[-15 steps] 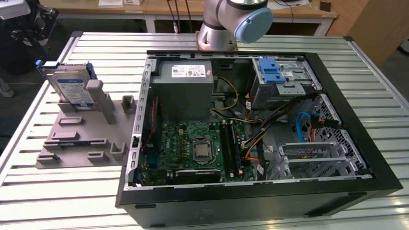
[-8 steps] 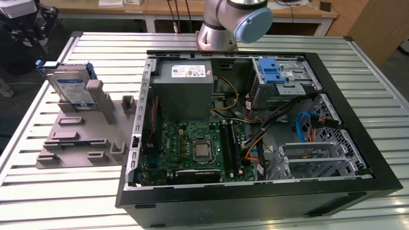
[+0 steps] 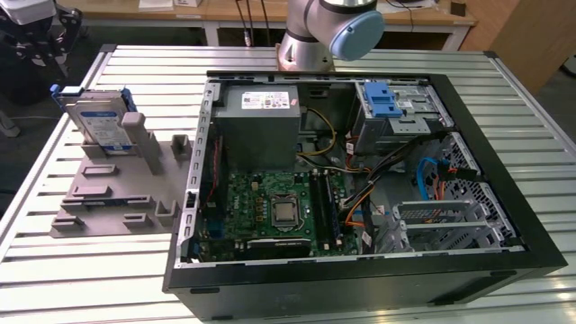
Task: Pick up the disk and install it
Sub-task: 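Pick up the disk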
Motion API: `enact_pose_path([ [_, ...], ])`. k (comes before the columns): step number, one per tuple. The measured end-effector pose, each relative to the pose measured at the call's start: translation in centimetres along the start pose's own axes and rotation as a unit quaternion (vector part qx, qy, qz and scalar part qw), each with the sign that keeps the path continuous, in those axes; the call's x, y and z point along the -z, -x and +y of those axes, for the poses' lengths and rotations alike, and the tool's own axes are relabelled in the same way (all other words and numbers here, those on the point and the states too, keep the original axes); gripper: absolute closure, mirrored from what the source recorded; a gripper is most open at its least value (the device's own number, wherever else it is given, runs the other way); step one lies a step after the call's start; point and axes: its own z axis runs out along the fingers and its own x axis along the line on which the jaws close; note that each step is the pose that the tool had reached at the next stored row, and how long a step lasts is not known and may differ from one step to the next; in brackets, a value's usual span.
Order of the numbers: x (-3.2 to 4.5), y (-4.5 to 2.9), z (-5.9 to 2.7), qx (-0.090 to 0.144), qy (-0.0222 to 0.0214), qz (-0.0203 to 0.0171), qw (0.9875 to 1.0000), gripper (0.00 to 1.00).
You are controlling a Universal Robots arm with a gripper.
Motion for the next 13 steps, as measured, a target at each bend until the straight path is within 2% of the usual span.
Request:
enact_pose_path([
  [7,0.0,-0.04,0.01,0.026,-0.0003,0.0011,0.9997,0.89],
  [13,-0.01,-0.06,0.02,0.058,-0.0006,0.0021,0.9983,0.89],
])
